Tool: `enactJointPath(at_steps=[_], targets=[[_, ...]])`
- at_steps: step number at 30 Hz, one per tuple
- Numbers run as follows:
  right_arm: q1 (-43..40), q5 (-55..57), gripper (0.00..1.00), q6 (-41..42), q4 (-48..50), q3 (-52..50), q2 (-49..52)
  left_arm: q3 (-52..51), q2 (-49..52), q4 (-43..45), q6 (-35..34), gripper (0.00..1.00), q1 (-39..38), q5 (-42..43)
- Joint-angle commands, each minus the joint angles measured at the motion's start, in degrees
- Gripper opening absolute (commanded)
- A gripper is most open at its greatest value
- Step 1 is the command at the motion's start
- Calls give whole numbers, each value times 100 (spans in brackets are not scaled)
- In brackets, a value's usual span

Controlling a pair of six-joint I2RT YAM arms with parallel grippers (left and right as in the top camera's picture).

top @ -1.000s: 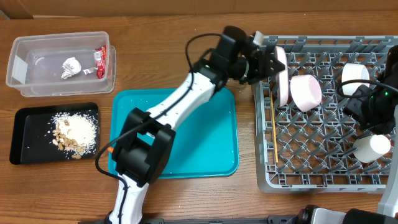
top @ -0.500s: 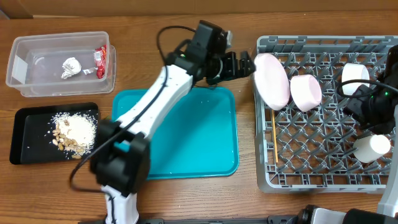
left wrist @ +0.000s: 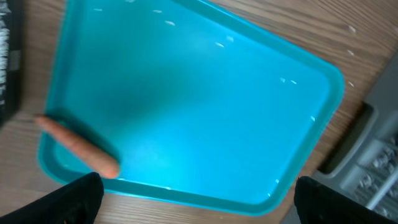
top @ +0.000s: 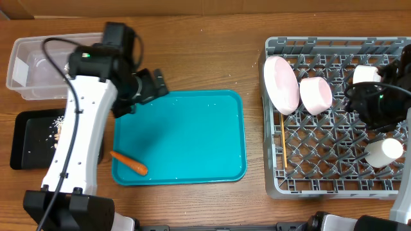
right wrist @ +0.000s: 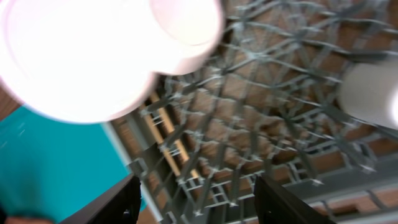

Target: Sort waste into correct bins and load items into the dishwasher

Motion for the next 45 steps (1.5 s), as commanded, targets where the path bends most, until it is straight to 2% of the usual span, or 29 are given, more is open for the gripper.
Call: enactJointPath(at_steps=[1,6,10,14,20,26,27,28,29,31,32,37,38,39,40,41,42,45], targets=[[577,-1067,61,-778,79,46,-70,24,-74,-553,284,100,745,-376],[1764,-1062,62,-787,323,46,-68,24,-256,-699,409,100,1436,-341],[2597,-1016,62,-481,758,46,-31,22,-382,-957,398,100,1561,-282],[2944,-1019,62,-411,916,46,31,-179,-442,-1364,50,100,1462,-227],[3014,-957,63,-413,887,46,55,-1342,-876,-828,-474,100,1397,-236],[3014,-831,63,-413,887,46,55,-3056,-1290,177,-586,100,1397,-229],[3014,-828,63,-413,881,46,55,-3825,-1290,885,-841,100,1399,-243],[3014,-826,63,-413,874,46,55,-4059,-1287,1145,-927,100,1397,-243],[3014,-824,63,-413,857,46,55,-4575,-1287,1768,-1134,100,1397,-216],[3014,-719,63,-413,844,46,55,-5292,-1285,2929,-1185,100,1397,-199],[3014,-719,63,-413,844,46,55,-5438,-1285,3176,-1182,99,1397,-111],[3014,-719,63,-413,817,46,55,-5838,-1143,3978,-1180,86,1397,-518],[3014,-717,63,-415,804,46,55,-5838,-1128,3993,-1180,76,1397,-520],[3014,-715,63,-415,780,46,55,-5825,-1128,4041,-1178,58,1397,-496],[3014,-699,63,-415,769,46,55,-5812,-1128,4046,-1178,55,1397,-490],[3014,-584,63,-413,726,46,55,-5720,-1128,4035,-1161,45,1399,-476],[3014,-470,63,-413,686,46,55,-5606,-1128,4004,-1069,41,1399,-446],[3014,-457,63,-415,649,46,55,-4756,-1130,3436,-629,25,1403,-481]])
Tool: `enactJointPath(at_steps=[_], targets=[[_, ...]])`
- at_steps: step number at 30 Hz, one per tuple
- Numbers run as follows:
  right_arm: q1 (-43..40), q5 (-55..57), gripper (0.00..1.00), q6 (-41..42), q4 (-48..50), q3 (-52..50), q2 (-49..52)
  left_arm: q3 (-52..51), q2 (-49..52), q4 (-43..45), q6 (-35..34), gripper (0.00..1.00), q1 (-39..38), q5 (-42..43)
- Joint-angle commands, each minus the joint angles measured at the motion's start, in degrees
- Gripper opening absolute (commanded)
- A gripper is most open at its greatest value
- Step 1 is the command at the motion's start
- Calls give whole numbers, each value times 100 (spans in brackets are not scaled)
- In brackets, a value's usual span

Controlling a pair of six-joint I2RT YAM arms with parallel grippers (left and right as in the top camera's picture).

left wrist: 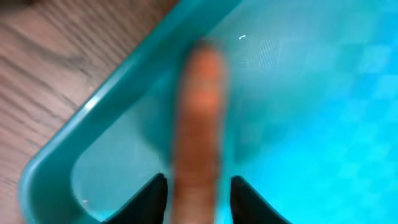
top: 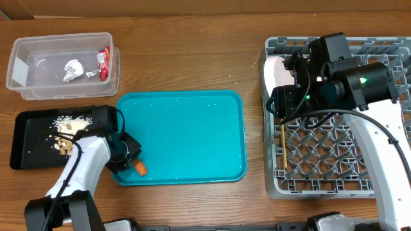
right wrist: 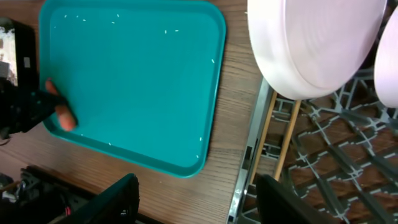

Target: Sort waste into correct bins and load items into the dishwasher

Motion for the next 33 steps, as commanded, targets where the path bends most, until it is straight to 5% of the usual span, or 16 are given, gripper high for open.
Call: enactJointPath(at_steps=[1,5,9,11,17,24,33], targets=[[26,105,63,24,9,46,0,942,4,-400,402,23,-20,-107],[26,107,63,24,7,46,0,2542,-20,-1499,634,24,79,-758],[26,254,63,26,9,46,0,2927,-15,-1784,634,25,214,-807],[26,254,63,26,9,46,0,2894,-13,-1934,636,37,170,-522],[26,251,64,28,-122,46,0,2140,-13,-1965,656,52,-402,-223],[26,254,68,129,-313,46,0,1156,-2,-979,1233,73,-879,-271],[26,254,70,109,-315,46,0,-153,-2,-46,925,74,-879,149]])
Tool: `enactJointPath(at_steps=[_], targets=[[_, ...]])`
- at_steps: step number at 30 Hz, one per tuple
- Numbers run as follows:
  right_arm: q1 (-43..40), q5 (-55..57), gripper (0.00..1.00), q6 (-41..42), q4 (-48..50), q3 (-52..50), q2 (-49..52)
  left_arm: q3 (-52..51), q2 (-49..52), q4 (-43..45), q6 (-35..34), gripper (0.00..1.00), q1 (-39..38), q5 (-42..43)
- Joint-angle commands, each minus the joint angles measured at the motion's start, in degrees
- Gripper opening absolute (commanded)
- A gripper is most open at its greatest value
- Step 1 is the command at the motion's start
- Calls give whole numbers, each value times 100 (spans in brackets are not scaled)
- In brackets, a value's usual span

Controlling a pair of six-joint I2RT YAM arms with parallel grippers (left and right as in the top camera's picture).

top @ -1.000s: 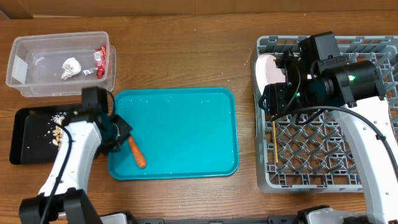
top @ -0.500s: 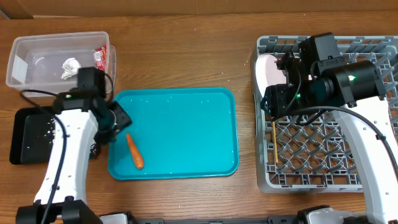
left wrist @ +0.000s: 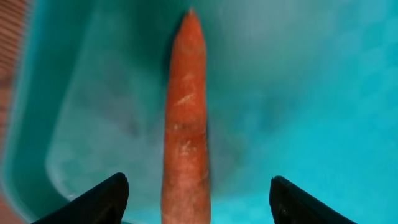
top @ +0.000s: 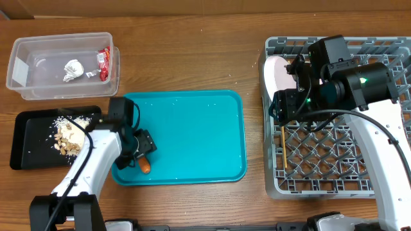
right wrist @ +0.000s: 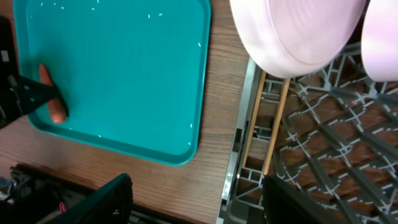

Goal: Sort waste into correct bins and load items into the dishwasher
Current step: 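Grasp the carrot on the teal tray with the left gripper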

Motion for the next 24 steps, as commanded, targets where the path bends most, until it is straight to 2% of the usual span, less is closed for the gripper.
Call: enactJointPath(at_steps=[1,2,4,7,11,17,19,24], targets=[[24,42,70,0,0,46,0,-588,-33,490,-87,73,-15,356],[24,42,70,0,-7,46,0,-750,-33,671,-92,73,-15,358],[24,39,70,2,-22,46,0,-925,-33,879,-146,65,-15,354],[24,42,70,2,-46,46,0,-946,-33,1003,-144,46,-15,356],[24,39,70,2,-118,46,0,-907,-35,1176,-120,32,-7,337],[24,42,70,2,-155,46,0,-507,-35,1226,-85,26,-4,341],[24,42,69,2,-157,46,0,-162,-35,1047,44,21,2,337],[24,81,70,0,-216,46,0,1099,-37,170,330,17,372,332]])
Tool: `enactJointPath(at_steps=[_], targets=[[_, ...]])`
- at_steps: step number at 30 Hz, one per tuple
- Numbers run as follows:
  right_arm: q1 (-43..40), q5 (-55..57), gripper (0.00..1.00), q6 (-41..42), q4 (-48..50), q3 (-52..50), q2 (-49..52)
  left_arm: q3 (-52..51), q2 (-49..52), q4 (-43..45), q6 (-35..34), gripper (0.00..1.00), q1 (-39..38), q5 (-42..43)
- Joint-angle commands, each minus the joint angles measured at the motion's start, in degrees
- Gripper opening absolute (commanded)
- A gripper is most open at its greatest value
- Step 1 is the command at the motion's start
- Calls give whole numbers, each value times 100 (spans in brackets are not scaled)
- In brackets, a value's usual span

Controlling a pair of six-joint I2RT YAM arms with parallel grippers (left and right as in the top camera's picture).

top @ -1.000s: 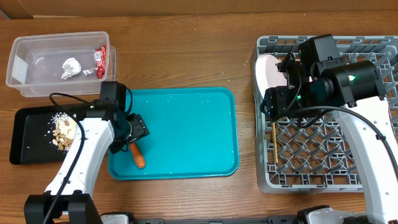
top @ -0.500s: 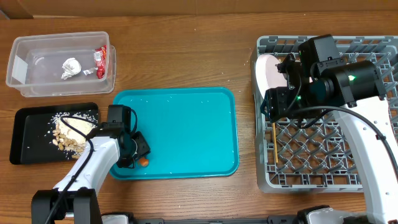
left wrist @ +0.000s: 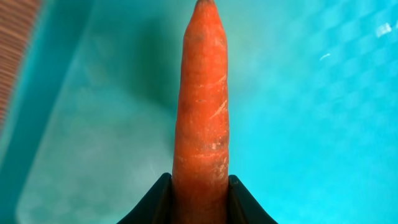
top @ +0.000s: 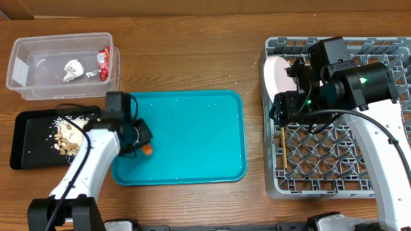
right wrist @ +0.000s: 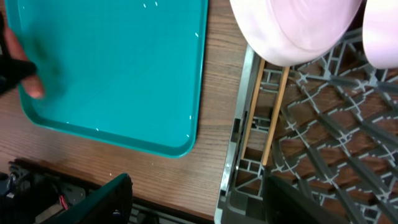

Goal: Sort waste into correct bins and load items into the dishwasher
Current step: 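Grasp the carrot on the teal tray with the left gripper, then carry the carrot onto the black tray and release it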

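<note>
An orange carrot fills the left wrist view, clamped at its thick end between the fingers of my left gripper, above the teal tray. From overhead its tip shows at the tray's left side beside the left gripper. My right gripper is open, with nothing between its fingers, over the left edge of the grey dish rack. The rack holds a pink plate and a wooden chopstick.
A black tray with food scraps lies left of the teal tray. A clear bin with wrappers stands at the far left. The right arm covers part of the rack.
My left gripper went from open around the carrot lying on the tray to shut on it. The carrot now sits a little higher on the tray's left side. The right arm barely moved.
My left gripper hung open above the tray's upper left, the carrot lying at the lower left corner, while the right gripper was over the rack. Then the left gripper came down at the carrot and the right moved to the rack's left edge. Now the carrot is gripped.
</note>
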Motion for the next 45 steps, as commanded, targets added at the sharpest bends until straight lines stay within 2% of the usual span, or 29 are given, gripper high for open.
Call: enactJointPath(at_steps=[1,6,12,16,20,23,34,38,39,42,45], targets=[[24,114,69,2,-35,46,0,990,4,-566,376,17,472,28],[24,234,69,2,-122,46,0,1687,4,-1211,511,18,1314,-380],[24,234,69,4,-120,46,0,1679,9,-1176,511,16,2618,-931],[24,229,69,22,-125,46,0,1668,48,-1069,74,16,3080,-1051],[24,229,69,24,-125,46,0,1650,249,-887,-42,17,3346,-1049],[24,229,69,24,-125,46,0,1650,800,-688,-188,17,3508,-1049],[24,229,69,24,-162,46,0,1650,2116,-315,-225,22,3541,-1054],[24,229,69,24,-162,46,0,1652,2258,-317,-219,29,3541,-1051],[24,232,70,22,-162,46,0,1655,2256,-313,-221,33,3541,-1051],[24,232,70,22,-162,46,0,1738,2223,-352,-219,58,3541,-984],[24,234,69,20,-160,46,0,1974,2155,-581,-221,63,3541,-793]])
